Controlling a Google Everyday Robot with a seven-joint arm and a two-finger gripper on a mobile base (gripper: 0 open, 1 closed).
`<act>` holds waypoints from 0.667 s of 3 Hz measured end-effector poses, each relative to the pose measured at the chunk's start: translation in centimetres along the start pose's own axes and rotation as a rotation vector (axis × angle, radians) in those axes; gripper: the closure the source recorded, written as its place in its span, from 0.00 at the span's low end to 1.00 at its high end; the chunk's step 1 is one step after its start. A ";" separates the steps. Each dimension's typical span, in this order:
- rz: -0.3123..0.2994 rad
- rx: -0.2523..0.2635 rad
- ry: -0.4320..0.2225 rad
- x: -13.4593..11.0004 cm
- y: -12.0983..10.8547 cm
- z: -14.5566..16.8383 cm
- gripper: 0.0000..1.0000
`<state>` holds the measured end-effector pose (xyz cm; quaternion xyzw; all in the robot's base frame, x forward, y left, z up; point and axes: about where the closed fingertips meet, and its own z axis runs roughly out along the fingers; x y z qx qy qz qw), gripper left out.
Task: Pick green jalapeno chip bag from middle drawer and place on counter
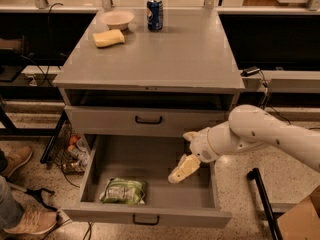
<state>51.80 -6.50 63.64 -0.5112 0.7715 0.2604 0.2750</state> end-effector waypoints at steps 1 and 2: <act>0.012 -0.003 -0.009 0.4 -0.3 0.9 0.00; 0.037 -0.011 0.016 1.9 -0.4 2.7 0.00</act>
Offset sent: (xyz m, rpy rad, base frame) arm 0.0019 0.0056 -0.0661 -0.0310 0.0820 -0.0416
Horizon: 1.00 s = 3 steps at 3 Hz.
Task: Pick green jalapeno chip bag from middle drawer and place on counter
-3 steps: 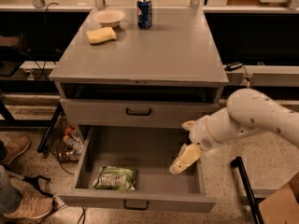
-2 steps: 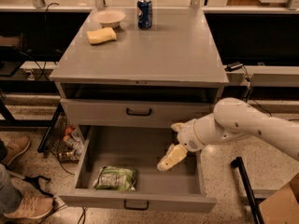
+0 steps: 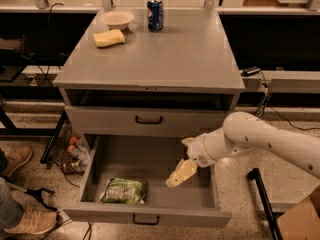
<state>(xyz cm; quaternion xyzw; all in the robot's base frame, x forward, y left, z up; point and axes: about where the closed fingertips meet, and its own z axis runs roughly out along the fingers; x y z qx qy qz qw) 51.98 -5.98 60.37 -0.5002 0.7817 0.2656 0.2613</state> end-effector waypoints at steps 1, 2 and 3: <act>0.019 -0.010 0.029 2.3 -0.4 4.6 0.00; 0.016 -0.016 0.021 3.1 -1.2 9.7 0.00; 0.008 -0.024 -0.017 2.9 -1.3 14.5 0.00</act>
Offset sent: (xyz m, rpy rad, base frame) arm 0.0302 0.0703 -0.1454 -0.0005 0.0237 -0.0006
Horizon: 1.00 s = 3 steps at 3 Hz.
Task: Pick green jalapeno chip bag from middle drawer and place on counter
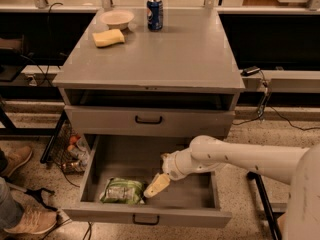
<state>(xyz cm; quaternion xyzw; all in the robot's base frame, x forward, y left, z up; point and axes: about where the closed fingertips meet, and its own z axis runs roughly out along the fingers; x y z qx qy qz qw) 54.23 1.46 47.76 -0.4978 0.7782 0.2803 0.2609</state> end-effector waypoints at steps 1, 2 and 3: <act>-0.006 -0.024 0.005 0.4 0.0 6.1 0.00; -0.001 -0.045 0.016 0.4 0.2 9.6 0.00; 0.005 -0.060 0.016 -0.3 -0.2 12.2 0.00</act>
Offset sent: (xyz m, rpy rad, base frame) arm 0.0146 0.0893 -0.0979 -0.0020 0.0518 0.0439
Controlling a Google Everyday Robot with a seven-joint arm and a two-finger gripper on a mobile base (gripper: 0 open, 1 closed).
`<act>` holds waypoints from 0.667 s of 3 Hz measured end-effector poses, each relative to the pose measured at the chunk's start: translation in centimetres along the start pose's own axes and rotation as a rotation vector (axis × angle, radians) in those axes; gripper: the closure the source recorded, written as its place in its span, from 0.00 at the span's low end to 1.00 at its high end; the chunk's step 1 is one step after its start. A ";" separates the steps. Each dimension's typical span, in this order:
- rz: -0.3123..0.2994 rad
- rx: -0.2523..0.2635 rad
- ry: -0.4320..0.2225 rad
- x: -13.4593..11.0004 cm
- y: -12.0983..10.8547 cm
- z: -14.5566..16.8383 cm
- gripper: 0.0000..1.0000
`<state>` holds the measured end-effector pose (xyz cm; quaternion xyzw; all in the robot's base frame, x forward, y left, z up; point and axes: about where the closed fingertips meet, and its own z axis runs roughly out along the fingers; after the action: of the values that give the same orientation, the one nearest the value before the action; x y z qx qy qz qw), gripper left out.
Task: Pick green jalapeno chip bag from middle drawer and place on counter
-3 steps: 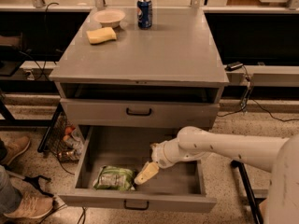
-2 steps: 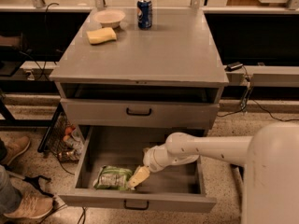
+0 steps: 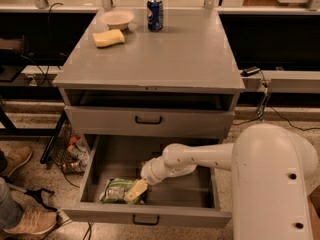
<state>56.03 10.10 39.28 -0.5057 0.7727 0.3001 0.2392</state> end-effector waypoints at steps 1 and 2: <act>0.012 -0.008 -0.007 -0.1 -0.3 1.5 0.19; 0.011 -0.004 -0.014 -0.2 -0.2 1.4 0.42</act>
Offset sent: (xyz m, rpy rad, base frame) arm 0.0059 0.0075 -0.0047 0.0183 -0.0037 -0.0200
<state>56.37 11.13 38.42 -0.4997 0.7733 0.3065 0.2417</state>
